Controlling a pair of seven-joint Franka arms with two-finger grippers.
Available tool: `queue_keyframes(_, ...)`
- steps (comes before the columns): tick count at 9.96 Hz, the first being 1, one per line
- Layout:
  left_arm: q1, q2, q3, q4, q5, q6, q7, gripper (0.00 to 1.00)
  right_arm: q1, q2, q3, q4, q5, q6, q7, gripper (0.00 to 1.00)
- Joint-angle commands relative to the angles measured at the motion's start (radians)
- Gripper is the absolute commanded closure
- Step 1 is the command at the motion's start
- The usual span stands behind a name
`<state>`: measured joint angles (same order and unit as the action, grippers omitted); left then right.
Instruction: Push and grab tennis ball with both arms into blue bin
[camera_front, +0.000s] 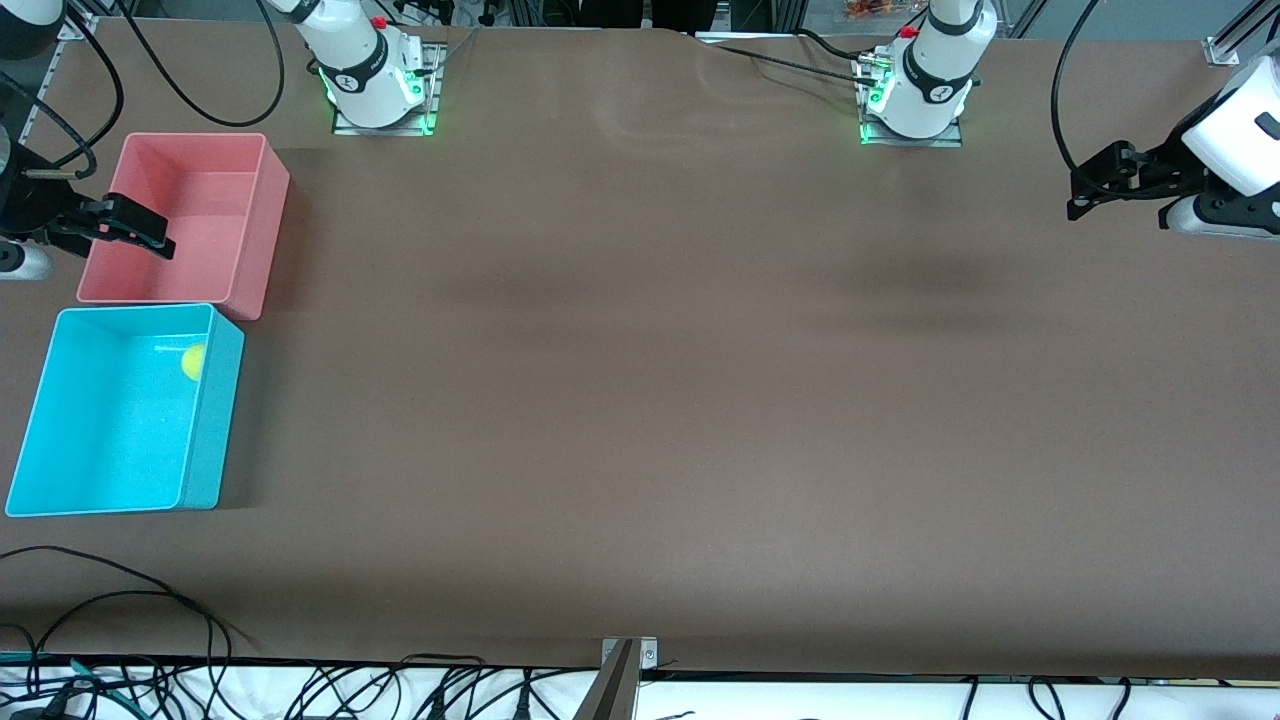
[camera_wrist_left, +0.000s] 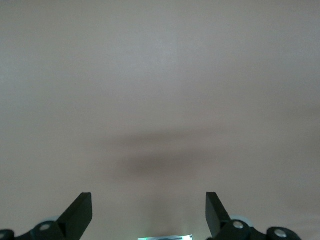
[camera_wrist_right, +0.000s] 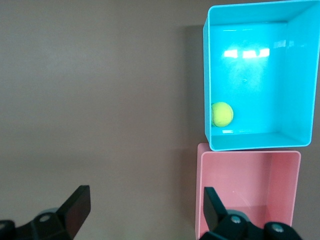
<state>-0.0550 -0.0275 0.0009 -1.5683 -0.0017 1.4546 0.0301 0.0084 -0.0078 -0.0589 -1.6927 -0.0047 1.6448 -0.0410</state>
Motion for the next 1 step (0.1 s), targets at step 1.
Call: queue_keyframes(1,-0.006,0.018,0.004,0.037,0.014,-0.019,0.007,0.00,0.004,0.012,-0.006,0.030,-0.006,-0.003,0.044,0.00)
